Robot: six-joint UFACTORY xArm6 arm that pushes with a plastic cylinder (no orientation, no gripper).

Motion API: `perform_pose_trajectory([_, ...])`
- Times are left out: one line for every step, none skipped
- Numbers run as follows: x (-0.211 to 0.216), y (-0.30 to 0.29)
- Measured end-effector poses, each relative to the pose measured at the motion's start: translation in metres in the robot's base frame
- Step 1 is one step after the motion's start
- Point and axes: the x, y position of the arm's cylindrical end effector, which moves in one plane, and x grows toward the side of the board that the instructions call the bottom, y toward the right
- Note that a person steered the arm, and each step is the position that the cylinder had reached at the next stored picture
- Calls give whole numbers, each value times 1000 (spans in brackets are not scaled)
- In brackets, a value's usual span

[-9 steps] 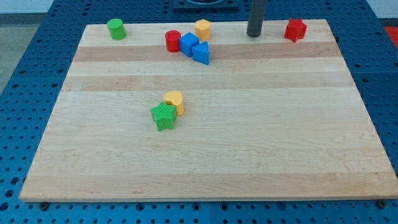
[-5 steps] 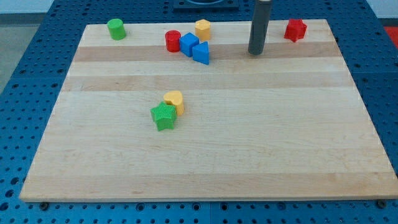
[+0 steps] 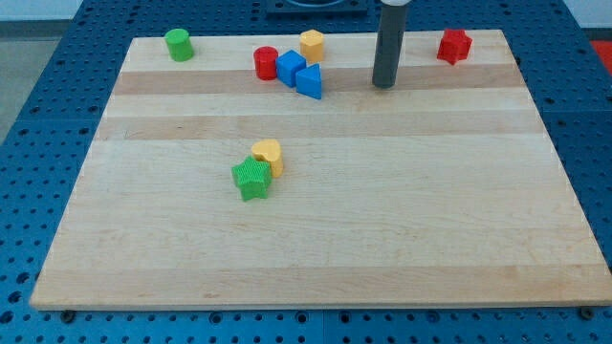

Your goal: Move the yellow heart to the center left of the board

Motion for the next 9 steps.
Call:
perform_pose_trajectory([9,-7])
perform_pose_trajectory([17,-19])
perform_pose_trajectory([22,-35])
perform_pose_trajectory([33,-45])
perform_pose_trajectory([62,-54])
perform_pose_trajectory([95,-63])
perform_pose_trajectory([127,-80])
perform_pose_trajectory([150,-101])
perform_pose_trajectory([159,-121])
